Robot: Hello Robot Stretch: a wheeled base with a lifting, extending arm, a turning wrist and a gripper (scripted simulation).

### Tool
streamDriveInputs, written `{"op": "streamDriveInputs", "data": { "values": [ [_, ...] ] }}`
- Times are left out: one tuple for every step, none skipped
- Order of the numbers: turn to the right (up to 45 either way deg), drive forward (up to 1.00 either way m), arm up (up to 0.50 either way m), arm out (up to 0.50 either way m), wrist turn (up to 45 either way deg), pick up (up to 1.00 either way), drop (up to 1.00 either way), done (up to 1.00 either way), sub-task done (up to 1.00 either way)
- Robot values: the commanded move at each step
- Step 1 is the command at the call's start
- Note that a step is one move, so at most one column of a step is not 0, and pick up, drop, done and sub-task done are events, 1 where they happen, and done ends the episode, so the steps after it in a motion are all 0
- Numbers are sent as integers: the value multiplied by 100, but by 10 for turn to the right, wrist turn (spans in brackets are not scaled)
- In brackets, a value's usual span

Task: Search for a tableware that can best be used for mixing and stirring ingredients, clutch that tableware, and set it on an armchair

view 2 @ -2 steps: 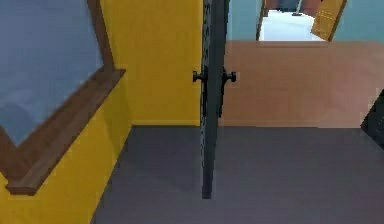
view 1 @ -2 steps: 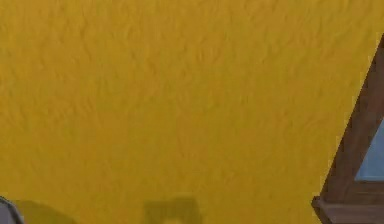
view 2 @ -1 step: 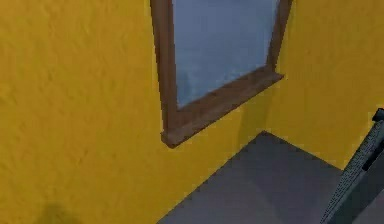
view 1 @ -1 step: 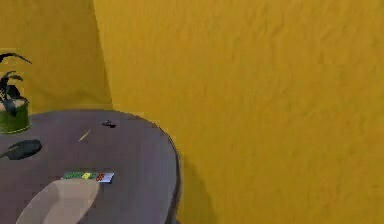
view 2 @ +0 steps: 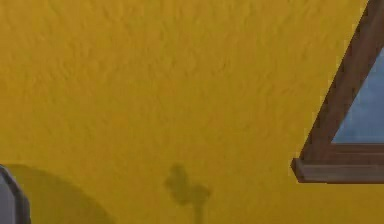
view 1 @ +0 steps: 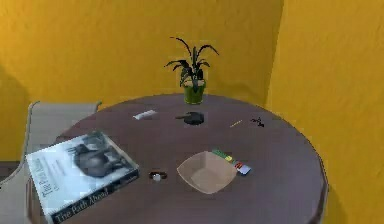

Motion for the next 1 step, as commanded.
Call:
{"op": "streamDriveInputs", "data": {
  "values": [
    [-450, 0, 0, 0, 0, 0, 0, 0, 0]
  ]
}}
